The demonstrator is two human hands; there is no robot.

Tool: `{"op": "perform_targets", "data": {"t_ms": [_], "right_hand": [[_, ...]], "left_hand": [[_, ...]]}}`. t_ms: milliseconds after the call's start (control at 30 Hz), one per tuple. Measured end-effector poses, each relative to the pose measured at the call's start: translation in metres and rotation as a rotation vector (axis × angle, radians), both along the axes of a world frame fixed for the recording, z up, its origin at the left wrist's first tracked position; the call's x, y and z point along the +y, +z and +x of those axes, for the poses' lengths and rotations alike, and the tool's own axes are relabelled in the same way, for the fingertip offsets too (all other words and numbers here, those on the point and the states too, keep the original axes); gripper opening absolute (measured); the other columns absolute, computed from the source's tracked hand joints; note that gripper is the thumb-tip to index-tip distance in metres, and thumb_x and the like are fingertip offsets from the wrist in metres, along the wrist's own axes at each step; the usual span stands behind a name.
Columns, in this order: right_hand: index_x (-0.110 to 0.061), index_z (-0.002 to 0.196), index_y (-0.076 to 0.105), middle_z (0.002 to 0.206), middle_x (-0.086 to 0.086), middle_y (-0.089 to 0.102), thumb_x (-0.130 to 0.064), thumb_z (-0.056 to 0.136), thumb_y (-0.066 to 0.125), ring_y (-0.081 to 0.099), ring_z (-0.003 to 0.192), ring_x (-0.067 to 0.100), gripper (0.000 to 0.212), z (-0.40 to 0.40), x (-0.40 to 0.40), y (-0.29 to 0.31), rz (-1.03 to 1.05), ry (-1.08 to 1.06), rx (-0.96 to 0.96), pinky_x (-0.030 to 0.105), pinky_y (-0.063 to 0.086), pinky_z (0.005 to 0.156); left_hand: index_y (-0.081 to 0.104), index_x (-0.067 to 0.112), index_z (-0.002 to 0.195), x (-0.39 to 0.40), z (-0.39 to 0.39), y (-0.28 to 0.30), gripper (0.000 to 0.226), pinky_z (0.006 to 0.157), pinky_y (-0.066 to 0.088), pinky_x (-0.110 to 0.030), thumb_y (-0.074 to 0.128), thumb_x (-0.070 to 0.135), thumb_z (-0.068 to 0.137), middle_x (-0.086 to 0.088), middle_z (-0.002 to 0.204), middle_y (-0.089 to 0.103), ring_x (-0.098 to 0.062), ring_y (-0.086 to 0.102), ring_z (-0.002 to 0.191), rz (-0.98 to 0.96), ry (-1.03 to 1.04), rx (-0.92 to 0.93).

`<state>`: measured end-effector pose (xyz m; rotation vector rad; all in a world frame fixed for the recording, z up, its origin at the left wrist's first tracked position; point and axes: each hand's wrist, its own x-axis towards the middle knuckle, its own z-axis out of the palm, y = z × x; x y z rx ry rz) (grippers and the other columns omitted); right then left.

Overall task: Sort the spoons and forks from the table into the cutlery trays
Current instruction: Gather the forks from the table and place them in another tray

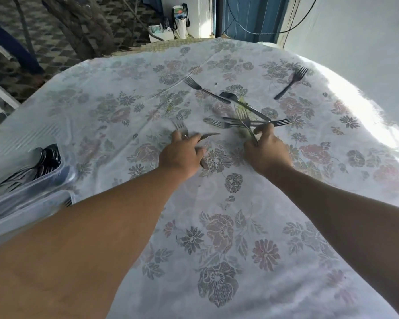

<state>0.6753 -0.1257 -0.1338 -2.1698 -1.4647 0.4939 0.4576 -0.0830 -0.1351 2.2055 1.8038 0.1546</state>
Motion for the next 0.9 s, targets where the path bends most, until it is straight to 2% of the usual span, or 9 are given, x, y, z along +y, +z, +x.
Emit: {"op": "perform_targets", "data": {"t_ms": [133,233,367,467,533,633,733,800,900], "right_hand": [[-0.023,0.144,0.043,0.104,0.013,0.071,-0.039,0.099,0.05,0.066,0.093,0.036,0.048,-0.015,0.004,0.001,-0.003,0.131,-0.062,0.038,0.048,0.072],[-0.022,0.143,0.047,0.11,0.013,0.07,-0.038,0.101,0.05,0.064,0.097,0.036,0.045,-0.026,0.012,0.005,-0.015,0.183,-0.124,0.036,0.045,0.073],[-0.02,0.142,0.04,0.097,0.013,0.065,-0.032,0.104,0.047,0.054,0.07,0.028,0.04,-0.028,0.032,0.011,-0.068,0.197,-0.218,0.029,0.04,0.059],[-0.017,0.155,0.028,0.115,0.018,0.064,-0.033,0.105,0.043,0.062,0.092,0.035,0.055,-0.024,0.045,0.011,-0.187,0.194,-0.279,0.035,0.044,0.067],[-0.014,0.143,0.041,0.114,0.019,0.064,-0.033,0.104,0.039,0.059,0.097,0.036,0.044,-0.026,0.048,0.009,-0.242,0.155,-0.293,0.038,0.043,0.073],[-0.012,0.127,0.049,0.08,0.009,0.056,-0.023,0.106,0.036,0.054,0.076,0.028,0.028,-0.03,0.045,0.004,-0.187,0.088,-0.333,0.036,0.041,0.069],[-0.014,0.114,0.051,0.069,0.004,0.048,-0.017,0.104,0.042,0.051,0.067,0.023,0.014,-0.029,0.039,0.001,-0.128,0.078,-0.373,0.036,0.039,0.071],[-0.014,0.113,0.052,0.076,0.005,0.053,-0.023,0.105,0.043,0.057,0.085,0.029,0.015,-0.028,0.035,0.001,-0.149,0.089,-0.358,0.04,0.04,0.079],[-0.011,0.124,0.051,0.115,0.016,0.059,-0.031,0.107,0.042,0.051,0.12,0.034,0.028,-0.028,0.032,0.003,-0.234,0.125,-0.354,0.05,0.04,0.101]], "left_hand": [[0.048,0.008,0.131,0.001,0.002,0.011,0.039,0.07,0.052,-0.04,0.064,0.019,0.098,-0.012,0.113,0.061,-0.03,0.064,0.091,0.059,0.169,-0.113],[0.057,0.009,0.104,0.003,-0.006,0.014,0.02,0.06,0.045,-0.035,0.072,0.009,0.09,-0.006,0.087,0.065,-0.026,0.064,0.08,0.054,0.308,-0.148],[0.054,0.012,0.08,0.003,-0.01,0.022,0.018,0.062,0.044,-0.034,0.066,0.002,0.088,-0.004,0.076,0.057,-0.028,0.062,0.079,0.013,0.363,-0.116],[0.046,0.014,0.073,0.002,-0.008,0.03,0.027,0.063,0.043,-0.033,0.063,0.0,0.089,-0.002,0.071,0.049,-0.026,0.056,0.075,-0.02,0.349,-0.079],[0.049,0.011,0.075,0.005,-0.008,0.03,0.023,0.056,0.041,-0.031,0.065,0.002,0.088,-0.002,0.07,0.05,-0.023,0.056,0.07,-0.07,0.359,-0.091],[0.051,0.011,0.073,0.009,-0.013,0.027,0.029,0.046,0.034,-0.027,0.078,0.013,0.084,-0.003,0.072,0.058,-0.016,0.054,0.061,-0.145,0.383,-0.18],[0.051,0.011,0.072,0.008,-0.015,0.027,0.036,0.048,0.037,-0.026,0.083,0.024,0.082,-0.006,0.075,0.062,-0.019,0.059,0.063,-0.233,0.382,-0.254],[0.054,0.008,0.077,0.004,-0.015,0.025,0.032,0.047,0.036,-0.027,0.08,0.026,0.086,-0.009,0.077,0.062,-0.023,0.061,0.068,-0.283,0.378,-0.287],[0.064,-0.003,0.1,-0.005,-0.014,0.021,0.032,0.051,0.036,-0.028,0.071,0.027,0.09,-0.014,0.092,0.066,-0.029,0.066,0.079,-0.269,0.354,-0.331]]}}
